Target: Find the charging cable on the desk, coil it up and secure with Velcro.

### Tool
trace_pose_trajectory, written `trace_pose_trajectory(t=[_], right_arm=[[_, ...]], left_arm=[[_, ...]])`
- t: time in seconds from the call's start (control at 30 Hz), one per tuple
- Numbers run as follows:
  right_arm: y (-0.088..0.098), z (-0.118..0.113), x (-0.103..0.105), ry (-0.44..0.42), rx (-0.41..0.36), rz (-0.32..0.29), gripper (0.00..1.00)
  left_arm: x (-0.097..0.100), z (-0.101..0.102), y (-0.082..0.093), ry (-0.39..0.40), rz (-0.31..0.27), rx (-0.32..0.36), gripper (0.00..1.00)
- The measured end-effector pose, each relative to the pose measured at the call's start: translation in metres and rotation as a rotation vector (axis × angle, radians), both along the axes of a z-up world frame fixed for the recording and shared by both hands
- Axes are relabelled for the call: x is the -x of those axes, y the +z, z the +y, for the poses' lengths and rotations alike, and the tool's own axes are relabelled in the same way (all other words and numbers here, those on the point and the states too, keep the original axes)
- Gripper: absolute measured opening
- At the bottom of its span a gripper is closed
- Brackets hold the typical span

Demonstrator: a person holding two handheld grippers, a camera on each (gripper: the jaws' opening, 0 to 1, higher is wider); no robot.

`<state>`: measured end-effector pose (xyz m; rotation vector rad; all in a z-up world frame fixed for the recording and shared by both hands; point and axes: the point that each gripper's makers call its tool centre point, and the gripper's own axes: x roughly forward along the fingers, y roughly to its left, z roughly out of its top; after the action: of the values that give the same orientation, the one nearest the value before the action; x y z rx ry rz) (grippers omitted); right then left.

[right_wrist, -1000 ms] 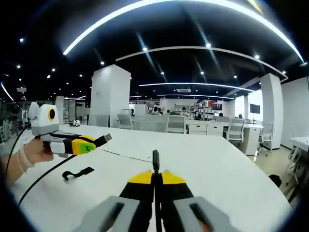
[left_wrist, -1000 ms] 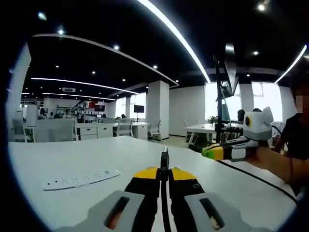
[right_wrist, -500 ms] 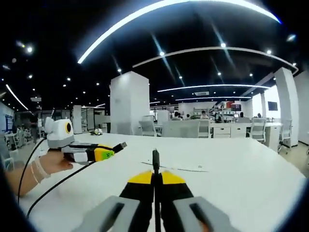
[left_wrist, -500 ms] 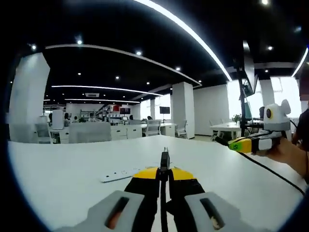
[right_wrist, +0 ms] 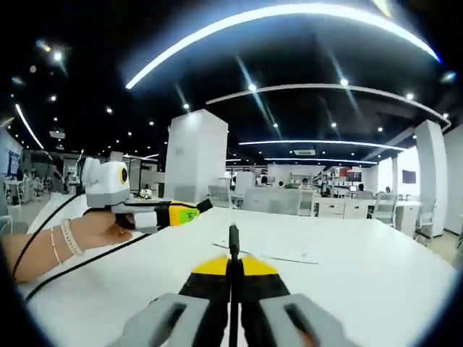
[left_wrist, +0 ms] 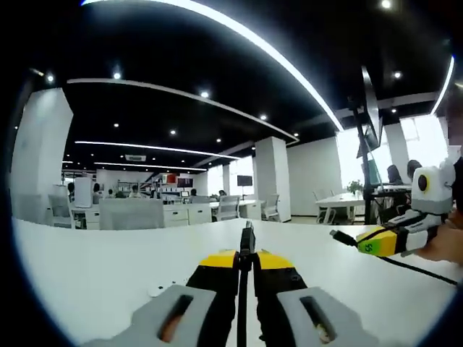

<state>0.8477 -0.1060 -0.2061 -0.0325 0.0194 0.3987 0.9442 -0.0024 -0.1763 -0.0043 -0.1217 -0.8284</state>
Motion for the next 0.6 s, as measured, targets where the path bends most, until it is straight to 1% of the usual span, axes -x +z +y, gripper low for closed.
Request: trace_pose_trajectory(t=[0.03, 0.07, 0.1, 0.13, 0.17, 0.23, 0.3, 0.33, 0.37, 0.4, 0.43, 0.47, 0.5, 0.57, 0.6], right_arm=[[0.000, -0.001, 0.000, -0.001, -0.005, 0.002, 0.05], [-0.003, -0.004, 0.003, -0.003, -0.020, 0.016, 0.05], [-0.003, -0.003, 0.005, -0.006, -0.012, 0.015, 0.05], [-0.002, -0.004, 0.006, -0.013, -0.005, 0.007, 0.05], [0.000, -0.004, 0.007, -0.015, -0.005, 0.005, 0.05], [0.003, -0.004, 0.008, -0.012, -0.018, 0.000, 0.05], [0.004, -0.003, 0.008, -0.010, -0.019, -0.004, 0.05], [0.004, -0.003, 0.008, -0.007, -0.017, -0.009, 0.05], [0.004, -0.002, 0.007, -0.005, -0.019, -0.009, 0.05], [0.004, -0.002, 0.007, -0.003, -0.020, -0.006, 0.05], [0.003, -0.002, 0.007, -0.004, -0.021, -0.004, 0.05], [0.004, -0.003, 0.006, -0.008, -0.023, -0.005, 0.05], [0.004, -0.003, 0.006, -0.009, -0.029, -0.006, 0.05], [0.005, -0.005, 0.006, -0.013, -0.037, -0.008, 0.05], [0.007, -0.008, 0.005, -0.018, -0.040, -0.010, 0.05]], left_arm=[[-0.001, -0.001, 0.000, 0.000, 0.000, 0.001, 0.09], [-0.013, -0.007, 0.005, 0.012, 0.037, 0.073, 0.09], [-0.017, -0.010, 0.005, 0.016, 0.056, 0.083, 0.09], [-0.019, -0.014, 0.005, 0.015, 0.043, 0.060, 0.09], [-0.020, -0.019, 0.004, 0.016, 0.009, 0.013, 0.09], [-0.019, -0.031, 0.000, 0.000, -0.022, -0.042, 0.09], [-0.016, -0.039, -0.002, -0.019, -0.041, -0.053, 0.09], [-0.009, -0.052, -0.004, -0.087, -0.084, -0.062, 0.09], [-0.002, -0.059, -0.007, -0.129, -0.090, -0.080, 0.09], [0.004, -0.067, -0.009, -0.165, -0.109, -0.094, 0.09], [0.007, -0.073, -0.012, -0.187, -0.118, -0.124, 0.09], [0.007, -0.075, -0.017, -0.185, -0.105, -0.151, 0.09], [0.006, -0.078, -0.022, -0.179, -0.076, -0.171, 0.09], [0.007, -0.081, -0.026, -0.187, -0.069, -0.191, 0.09], [0.010, -0.086, -0.031, -0.213, -0.065, -0.198, 0.09]])
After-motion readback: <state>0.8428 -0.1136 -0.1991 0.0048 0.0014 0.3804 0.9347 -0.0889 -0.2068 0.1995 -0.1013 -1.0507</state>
